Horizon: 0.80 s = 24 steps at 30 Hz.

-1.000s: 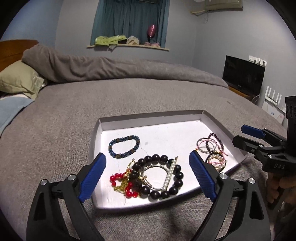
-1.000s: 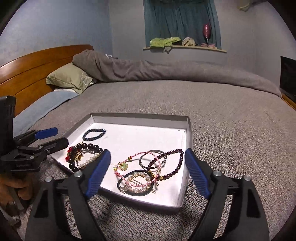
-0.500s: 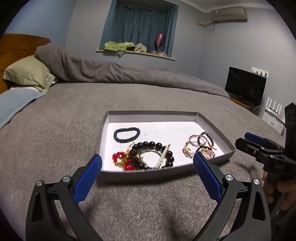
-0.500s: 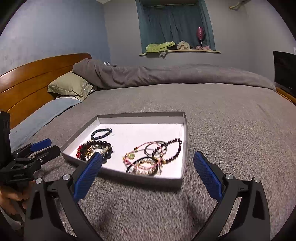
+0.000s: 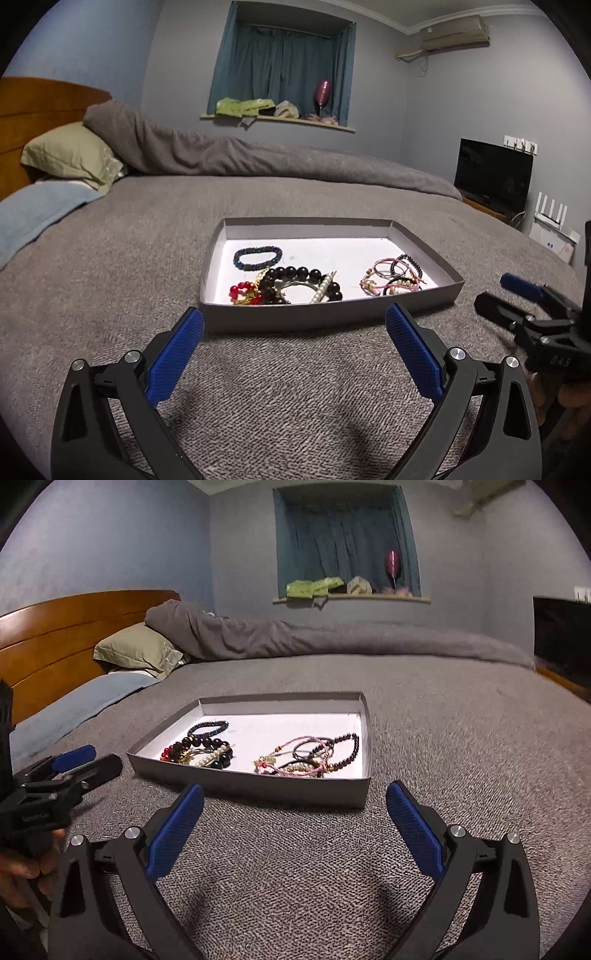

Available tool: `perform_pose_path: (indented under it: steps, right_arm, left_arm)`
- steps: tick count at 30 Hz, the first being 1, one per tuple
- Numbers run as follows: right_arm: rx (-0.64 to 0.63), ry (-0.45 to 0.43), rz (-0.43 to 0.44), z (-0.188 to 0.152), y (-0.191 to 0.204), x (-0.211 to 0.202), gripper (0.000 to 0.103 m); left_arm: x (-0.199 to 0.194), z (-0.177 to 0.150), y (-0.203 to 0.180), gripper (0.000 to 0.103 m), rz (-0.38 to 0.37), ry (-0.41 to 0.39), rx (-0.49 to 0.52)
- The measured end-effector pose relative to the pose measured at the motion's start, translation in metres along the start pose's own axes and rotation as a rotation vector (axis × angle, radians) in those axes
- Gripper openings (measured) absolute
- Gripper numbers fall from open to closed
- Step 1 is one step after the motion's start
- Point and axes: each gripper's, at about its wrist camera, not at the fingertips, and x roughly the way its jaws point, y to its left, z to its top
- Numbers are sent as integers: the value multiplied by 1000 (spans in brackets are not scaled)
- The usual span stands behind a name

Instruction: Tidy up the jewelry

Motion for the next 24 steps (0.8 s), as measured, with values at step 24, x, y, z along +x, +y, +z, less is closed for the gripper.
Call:
perform_pose_path:
  steps: [24]
  right_arm:
    - [10, -83, -14, -2, -2, -16, 98]
  left_arm:
    - [-10, -2, -6, 98, 27, -53, 32]
